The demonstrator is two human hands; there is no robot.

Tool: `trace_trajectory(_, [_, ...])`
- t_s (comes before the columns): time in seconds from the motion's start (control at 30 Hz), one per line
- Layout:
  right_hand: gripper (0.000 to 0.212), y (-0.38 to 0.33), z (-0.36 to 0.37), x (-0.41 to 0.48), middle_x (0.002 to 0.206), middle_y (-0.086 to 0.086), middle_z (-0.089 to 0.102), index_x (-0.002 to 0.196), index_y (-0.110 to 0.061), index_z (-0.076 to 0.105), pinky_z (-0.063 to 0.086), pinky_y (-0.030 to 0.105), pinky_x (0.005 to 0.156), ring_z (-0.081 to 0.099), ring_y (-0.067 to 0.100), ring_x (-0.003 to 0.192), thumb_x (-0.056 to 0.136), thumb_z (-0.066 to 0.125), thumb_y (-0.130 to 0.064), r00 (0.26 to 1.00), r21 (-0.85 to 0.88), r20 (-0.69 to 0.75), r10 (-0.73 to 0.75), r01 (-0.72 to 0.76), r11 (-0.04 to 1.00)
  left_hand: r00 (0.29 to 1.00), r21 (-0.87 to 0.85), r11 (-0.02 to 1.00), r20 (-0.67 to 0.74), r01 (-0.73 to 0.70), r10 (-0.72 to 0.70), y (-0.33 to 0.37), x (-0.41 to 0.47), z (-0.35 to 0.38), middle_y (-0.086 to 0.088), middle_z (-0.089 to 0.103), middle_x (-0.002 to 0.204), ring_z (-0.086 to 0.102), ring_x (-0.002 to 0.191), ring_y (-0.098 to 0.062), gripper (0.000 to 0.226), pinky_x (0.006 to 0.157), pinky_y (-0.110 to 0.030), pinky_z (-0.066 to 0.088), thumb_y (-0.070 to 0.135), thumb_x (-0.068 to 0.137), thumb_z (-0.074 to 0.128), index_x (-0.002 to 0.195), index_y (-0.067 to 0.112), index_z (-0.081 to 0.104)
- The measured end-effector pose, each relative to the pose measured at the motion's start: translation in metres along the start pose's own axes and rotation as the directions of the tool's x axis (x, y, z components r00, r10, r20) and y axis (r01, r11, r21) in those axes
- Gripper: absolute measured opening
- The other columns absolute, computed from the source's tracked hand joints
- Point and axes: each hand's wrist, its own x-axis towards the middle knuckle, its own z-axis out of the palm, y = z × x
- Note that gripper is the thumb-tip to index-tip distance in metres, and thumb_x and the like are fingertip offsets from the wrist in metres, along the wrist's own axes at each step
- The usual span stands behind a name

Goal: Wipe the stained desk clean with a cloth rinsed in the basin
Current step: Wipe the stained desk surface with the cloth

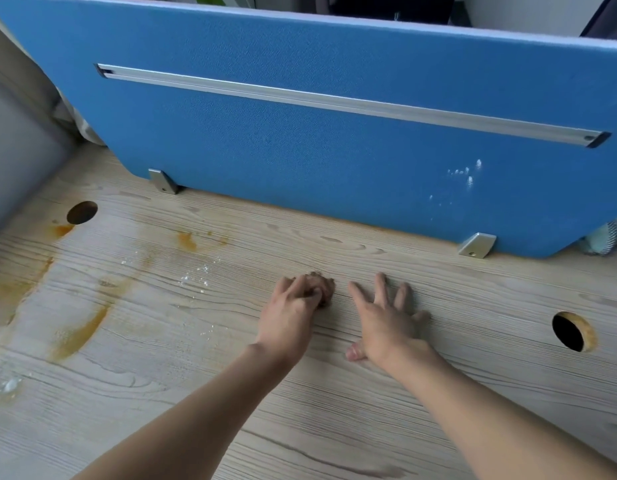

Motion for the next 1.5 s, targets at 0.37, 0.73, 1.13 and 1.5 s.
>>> trace_trajectory(0.37, [0.124, 0.005, -0.006, 0.008, 0.162, 0.006, -0.029, 0.155, -0.043, -0.009, 0.015, 0.077, 0.109, -0.019, 0.046, 0.148, 0.072, 0.083, -0.05, 0.999, 0.004, 0.016, -0.031, 0.03, 1.0, 0.997, 0.006, 0.999, 0.056, 0.048, -0.048, -0.01, 0.02, 0.002, -0.002, 0.057, 0.094, 0.045, 0.085, -0.027, 0.023, 0.056, -0.035, 0.049, -0.002, 0.077, 0.07, 0.092, 0.015, 0.075])
trace_trajectory(0.73, [0.121, 0.005, -0.006, 0.008, 0.162, 0.007, -0.027, 0.156, -0.042, -0.008, 0.017, 0.076, 0.109, -0.017, 0.047, 0.148, 0.074, 0.082, -0.051, 0.999, -0.011, 0.01, -0.051, 0.051, 0.999, 0.996, 0.011, 1.0, 0.088, -0.004, 0.003, -0.005, 0.033, 0.006, -0.001, 0.059, 0.099, 0.046, 0.087, -0.026, 0.022, 0.058, -0.038, 0.053, 0.003, 0.079, 0.07, 0.095, 0.017, 0.074])
trace_trajectory(1.13, [0.111, 0.023, -0.01, 0.015, 0.163, 0.004, -0.027, 0.156, -0.044, -0.007, 0.015, 0.077, 0.109, -0.019, 0.046, 0.148, 0.081, 0.076, -0.05, 0.999, 0.036, -0.025, -0.021, 0.022, 0.999, 0.988, 0.049, 0.997, 0.139, 0.067, -0.073, -0.002, 0.058, 0.001, -0.002, 0.053, 0.109, 0.041, 0.098, -0.026, 0.032, 0.072, -0.04, 0.052, 0.001, 0.088, 0.055, 0.112, 0.017, 0.07])
trace_trajectory(1.5, [0.108, 0.025, -0.005, 0.017, 0.163, 0.005, -0.027, 0.155, -0.042, -0.006, 0.014, 0.08, 0.106, -0.02, 0.047, 0.147, 0.083, 0.075, -0.048, 0.999, 0.034, -0.029, -0.035, 0.036, 0.999, 0.983, 0.052, 0.985, 0.075, 0.163, -0.166, -0.002, 0.089, 0.007, -0.004, 0.055, 0.107, 0.041, 0.099, -0.028, 0.036, 0.078, -0.04, 0.049, -0.002, 0.088, 0.051, 0.111, 0.017, 0.071])
